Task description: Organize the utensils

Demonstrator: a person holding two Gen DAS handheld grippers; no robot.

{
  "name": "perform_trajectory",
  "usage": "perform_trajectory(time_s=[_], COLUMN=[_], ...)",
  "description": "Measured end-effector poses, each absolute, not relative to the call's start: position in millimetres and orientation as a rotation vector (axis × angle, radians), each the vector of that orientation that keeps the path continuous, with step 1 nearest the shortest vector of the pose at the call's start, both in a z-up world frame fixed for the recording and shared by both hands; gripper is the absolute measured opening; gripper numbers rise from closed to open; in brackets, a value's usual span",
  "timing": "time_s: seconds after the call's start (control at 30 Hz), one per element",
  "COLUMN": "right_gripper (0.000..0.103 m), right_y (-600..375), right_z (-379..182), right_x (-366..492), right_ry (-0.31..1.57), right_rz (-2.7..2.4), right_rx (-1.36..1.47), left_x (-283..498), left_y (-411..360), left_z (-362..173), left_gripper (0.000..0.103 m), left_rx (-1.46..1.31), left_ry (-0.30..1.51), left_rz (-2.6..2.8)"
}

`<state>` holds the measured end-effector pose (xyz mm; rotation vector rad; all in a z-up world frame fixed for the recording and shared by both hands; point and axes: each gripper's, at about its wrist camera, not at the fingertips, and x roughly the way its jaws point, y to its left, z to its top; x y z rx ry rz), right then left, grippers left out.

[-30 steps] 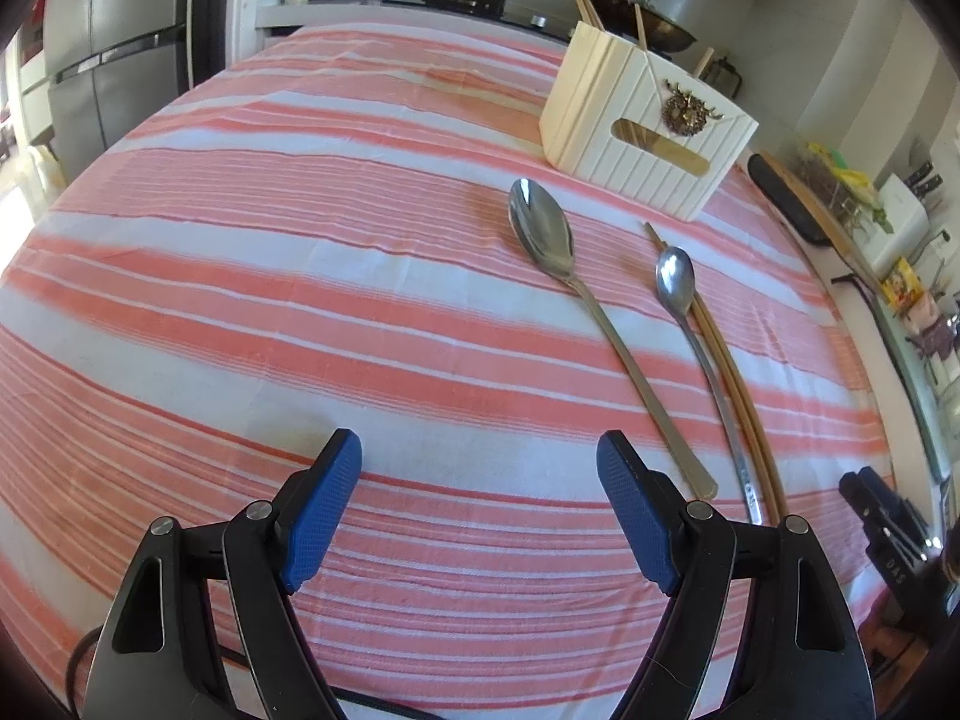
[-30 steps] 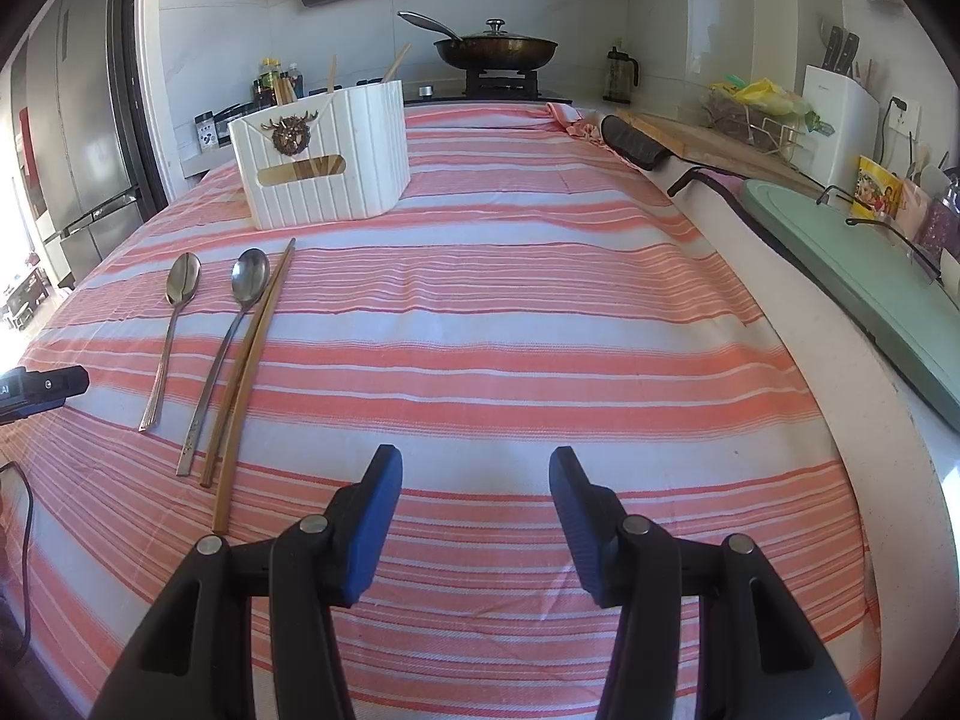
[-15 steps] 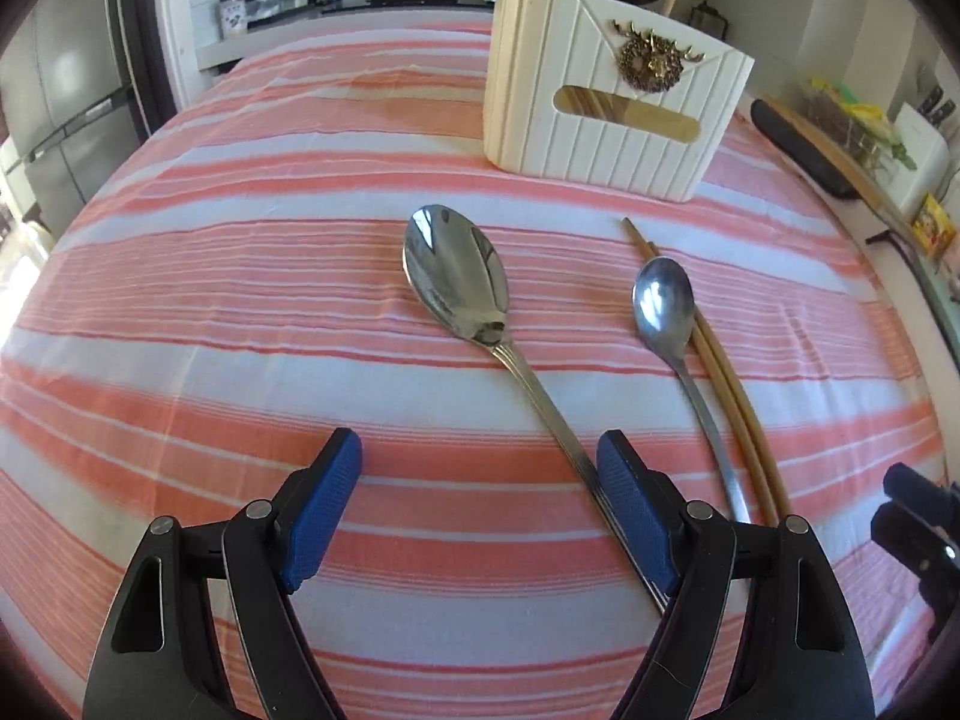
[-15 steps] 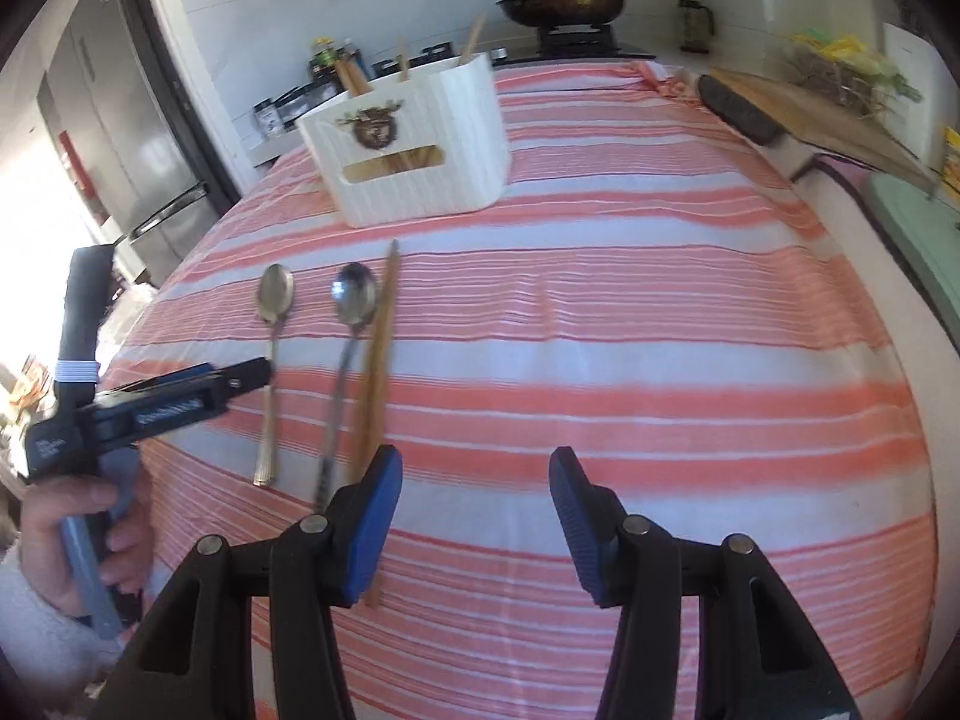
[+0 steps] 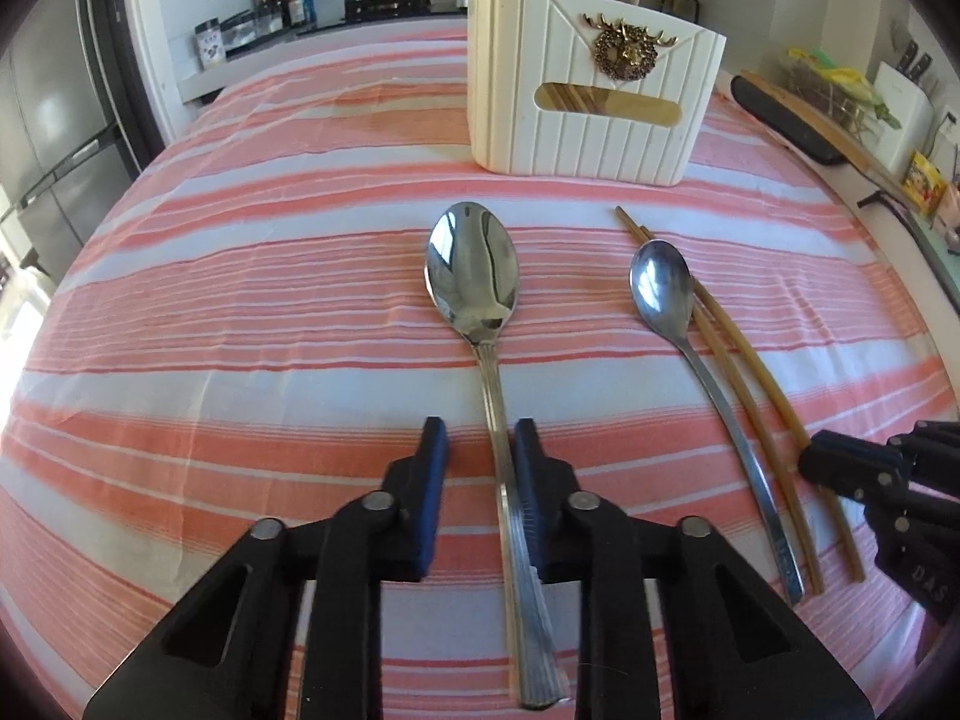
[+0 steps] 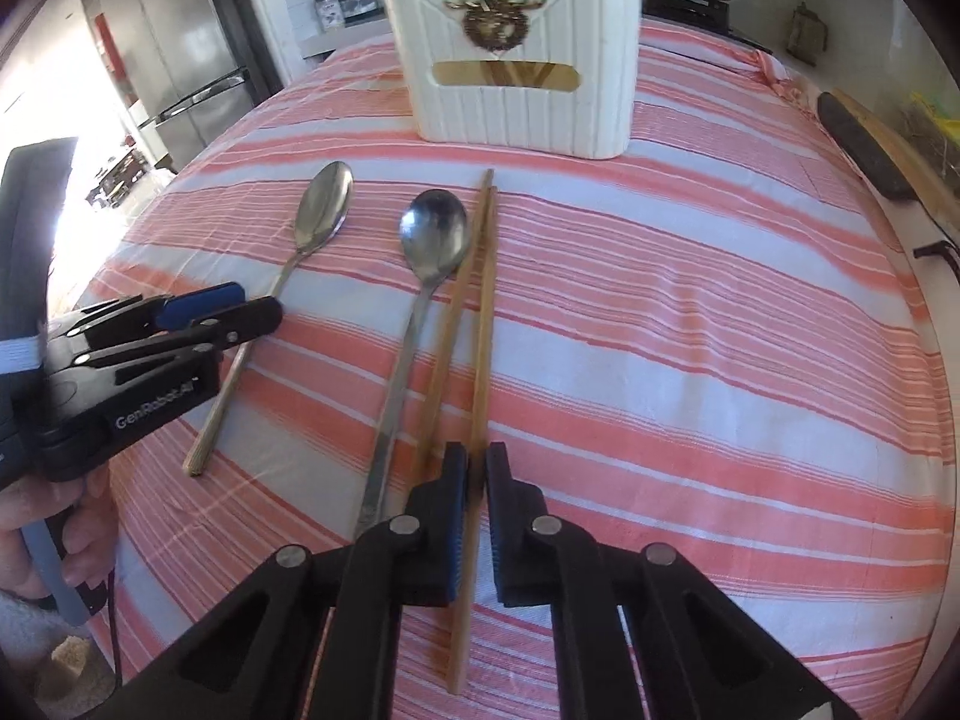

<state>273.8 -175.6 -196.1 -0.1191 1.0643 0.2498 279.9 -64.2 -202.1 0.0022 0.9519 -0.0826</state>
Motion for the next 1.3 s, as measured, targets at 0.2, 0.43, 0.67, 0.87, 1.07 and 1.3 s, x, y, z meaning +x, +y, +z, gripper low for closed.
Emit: perform_trajectory(time_s=[0.2,0.43,0.67,0.87,1.07,1.3], right_gripper=[0.006,0.009,0.052,0.053,0.053,0.054], right_y=[-214.6,-258.2,-260.5,-253.4,-253.6,-253.0], right_z=[-192.5,-188.2,-189.0,-195.5,-196.7,-199.2], right_x=[257.8,230.2,233.9,231.4,229.8,223.4], right_ry=[1.035,0.989,0.951,0.945,0.939,0.903], right_rz=[0.105,-0.027,0.001,-0.014,-0.011,-0.006], right_rx=[-0.084,-0.087,-0.064,-0.108,-0.111,-0.117], left_x=[262.1,254.1,261.2,260.1,259.1,260.2], left_y=[-36.1,-16.5,-26.2,-29.4,-31.3,-27.8], left_z=[-203.0,-202.8,-204.5,-205.2,-205.4,-206.9], left_gripper=[0.007,0.017,0.054,0.056,0.058,0.070], left_rx=[-0.057,-0.113,-0.068,-0.041,-0.026,-0.011], left_ry=[0.958,0.975,0.963,0.962,0.957,0.962], left_rz=[-0.020,-0.001,0.011,0.013,0.008,0.000])
